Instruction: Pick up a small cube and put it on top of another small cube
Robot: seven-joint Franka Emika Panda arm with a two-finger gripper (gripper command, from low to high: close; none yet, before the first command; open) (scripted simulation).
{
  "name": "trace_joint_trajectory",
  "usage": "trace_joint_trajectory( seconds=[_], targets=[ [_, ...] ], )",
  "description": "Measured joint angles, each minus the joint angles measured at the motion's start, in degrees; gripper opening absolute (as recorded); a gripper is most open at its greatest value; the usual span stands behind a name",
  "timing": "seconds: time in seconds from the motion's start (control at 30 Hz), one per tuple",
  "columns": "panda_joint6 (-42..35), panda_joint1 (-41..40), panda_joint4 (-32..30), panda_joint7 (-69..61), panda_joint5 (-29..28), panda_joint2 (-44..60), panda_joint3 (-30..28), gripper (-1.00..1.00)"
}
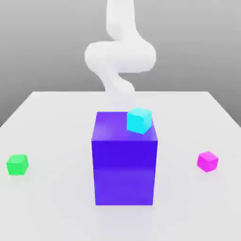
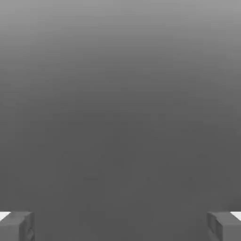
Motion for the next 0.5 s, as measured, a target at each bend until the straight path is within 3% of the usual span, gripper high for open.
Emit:
trace_joint_trajectory(
  seconds=[0.3, 0.5],
  targets=[
    [12.9, 8.9, -12.2, 9.1, 4.2, 18.6, 14.1, 0.00],
    [21.7, 14.5, -20.3, 17.9, 3.1, 31.5, 24.2, 0.00]
  ],
)
